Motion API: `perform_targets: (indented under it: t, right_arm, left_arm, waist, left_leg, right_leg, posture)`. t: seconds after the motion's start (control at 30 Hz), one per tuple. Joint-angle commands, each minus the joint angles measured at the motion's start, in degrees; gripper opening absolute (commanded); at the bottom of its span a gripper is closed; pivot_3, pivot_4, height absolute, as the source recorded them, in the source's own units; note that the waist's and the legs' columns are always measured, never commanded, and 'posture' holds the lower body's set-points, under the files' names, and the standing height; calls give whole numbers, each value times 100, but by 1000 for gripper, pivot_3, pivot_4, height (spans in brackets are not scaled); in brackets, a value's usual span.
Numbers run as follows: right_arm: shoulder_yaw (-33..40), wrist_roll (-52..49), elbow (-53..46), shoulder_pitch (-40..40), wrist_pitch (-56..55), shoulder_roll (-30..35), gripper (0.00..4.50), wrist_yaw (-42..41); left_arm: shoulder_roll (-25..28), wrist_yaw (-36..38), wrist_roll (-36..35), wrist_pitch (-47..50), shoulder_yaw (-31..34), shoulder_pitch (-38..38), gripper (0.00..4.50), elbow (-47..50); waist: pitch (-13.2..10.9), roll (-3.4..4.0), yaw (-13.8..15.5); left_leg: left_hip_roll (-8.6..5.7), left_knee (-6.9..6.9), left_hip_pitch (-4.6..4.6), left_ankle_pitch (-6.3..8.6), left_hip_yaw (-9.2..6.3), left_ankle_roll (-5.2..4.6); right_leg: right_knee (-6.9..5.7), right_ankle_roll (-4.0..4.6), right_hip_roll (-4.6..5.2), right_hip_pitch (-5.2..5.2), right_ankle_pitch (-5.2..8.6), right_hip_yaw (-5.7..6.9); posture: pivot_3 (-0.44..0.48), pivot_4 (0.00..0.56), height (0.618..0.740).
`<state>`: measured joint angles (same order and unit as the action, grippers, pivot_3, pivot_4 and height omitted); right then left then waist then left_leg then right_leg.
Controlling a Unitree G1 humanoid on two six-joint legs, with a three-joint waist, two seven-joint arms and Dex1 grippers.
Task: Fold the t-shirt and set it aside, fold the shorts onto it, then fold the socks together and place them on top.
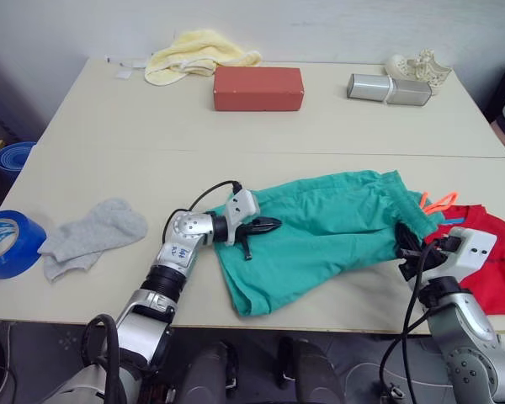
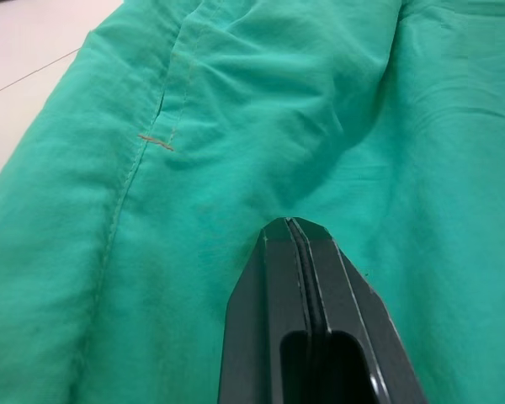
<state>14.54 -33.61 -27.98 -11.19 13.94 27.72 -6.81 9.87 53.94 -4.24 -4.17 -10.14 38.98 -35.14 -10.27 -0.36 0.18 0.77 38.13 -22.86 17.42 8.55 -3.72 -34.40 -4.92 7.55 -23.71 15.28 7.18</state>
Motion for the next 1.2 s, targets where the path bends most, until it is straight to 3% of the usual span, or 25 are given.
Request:
perform_targets:
  t: [0.03, 0.23, 0.47, 0.67, 0.9, 1.03, 1.2]
  right_arm:
    - [-239, 1231, -563, 196, -574, 457, 26, -398]
    - [-1316, 2264, -917, 656, -712, 973, 26, -1273]
    - [-2575, 2989, -483, 1050, -976, 713, 26, -1903]
    - [-3039, 3130, 294, 1051, -1824, 731, 26, -2672]
    - [-2938, 2947, 765, 1160, -1751, 492, 26, -2993]
    - [-2839, 2579, 874, 1301, -1571, 327, 1116, -3256]
    - [-2516, 788, 300, 1034, -761, 684, 2801, -4420]
  left_arm:
    - [-68, -124, -11, 152, -4, 105, 0, 145]
    - [18, -77, 43, 226, -19, 138, 0, 29]
    - [81, -135, 25, 305, 14, 66, 0, 58]
    - [214, -152, -35, 317, 131, 101, 0, 33]
    - [345, -87, -161, 199, 315, 125, 0, 52]
    - [532, 152, -344, 222, 452, 82, 0, 290]
    - [962, 884, -857, 614, 660, 11, 0, 676]
  waist:
    - [-1, -1, -9]
    - [-1, -3, -13]
    - [-3, -5, -8]
    - [-3, -5, -30]
    - [-5, -8, -22]
    - [-5, -8, -24]
    - [-5, -9, -18]
  left_leg:
    - [0, 0, 0, -1, 0, 2]
    - [5, -3, 0, -9, -8, 16]
    - [5, 2, 0, -10, -12, 15]
    - [5, 8, 1, -11, -12, 14]
    - [5, 8, 3, -12, -14, 18]
    - [5, 8, 3, -14, -15, 21]
    - [5, 6, 1, -13, -18, 22]
  right_leg:
    - [-1, 0, -1, 0, 0, 1]
    - [-6, 6, -8, -2, 4, 12]
    - [-5, 7, -5, 1, 4, 17]
    - [-8, 7, -4, 5, 3, 21]
    - [-15, 10, -3, 4, 5, 21]
    - [-17, 10, -2, 3, 5, 21]
    - [-13, 11, 0, 2, 5, 23]
  posture:
    - [0, 150, 740]
    - [0, 150, 740]
    - [0, 150, 740]
    - [0, 150, 740]
    - [0, 150, 740]
    - [0, 150, 740]
    - [0, 150, 740]
